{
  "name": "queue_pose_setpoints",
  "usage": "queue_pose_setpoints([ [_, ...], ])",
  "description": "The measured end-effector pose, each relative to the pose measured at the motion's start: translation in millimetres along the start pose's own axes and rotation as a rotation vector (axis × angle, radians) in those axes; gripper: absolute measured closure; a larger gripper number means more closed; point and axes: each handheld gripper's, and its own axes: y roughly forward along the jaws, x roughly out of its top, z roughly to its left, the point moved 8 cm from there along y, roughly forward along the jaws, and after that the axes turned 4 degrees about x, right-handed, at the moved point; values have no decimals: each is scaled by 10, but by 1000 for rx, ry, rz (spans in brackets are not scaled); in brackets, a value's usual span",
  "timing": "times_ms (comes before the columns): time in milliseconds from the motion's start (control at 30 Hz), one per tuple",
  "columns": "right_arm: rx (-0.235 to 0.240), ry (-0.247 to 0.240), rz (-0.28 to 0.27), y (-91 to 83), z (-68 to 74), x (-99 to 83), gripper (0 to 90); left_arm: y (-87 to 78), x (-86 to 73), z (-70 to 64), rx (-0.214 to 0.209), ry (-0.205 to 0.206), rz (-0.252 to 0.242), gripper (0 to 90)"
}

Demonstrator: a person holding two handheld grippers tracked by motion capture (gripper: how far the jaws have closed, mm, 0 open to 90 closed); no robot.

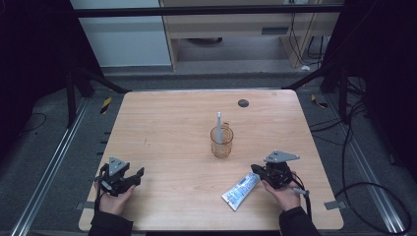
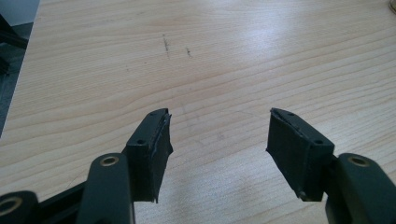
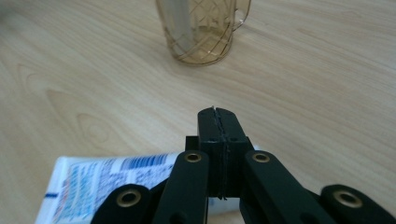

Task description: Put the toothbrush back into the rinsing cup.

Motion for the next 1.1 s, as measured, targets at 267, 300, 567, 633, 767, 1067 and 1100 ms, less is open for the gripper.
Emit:
queue_pose_setpoints([
  [267,-26,28,42,148,-170,-16,900,1,-1,2,0,-1,2,388],
  [300,-32,25,51,153,-178,-25,900,1,-1,1,0,1,1,388],
  [567,-41,16,79,155,-185,-63,900,-4,-3,6,1,0,2,388],
  [633,-48,2,89,151,-193,-75,900,-6,-2,8,1,0,1,388],
  [767,-50,3,98,117,-190,-99,900,-9,-2,12,1,-1,0,388],
  [1067,-38,9,127,11,-199,-216,900,-15,0,15,2,-3,-2,388],
  [1100,-37,7,133,1,-194,-229,900,-16,-1,15,2,-3,-3,388],
])
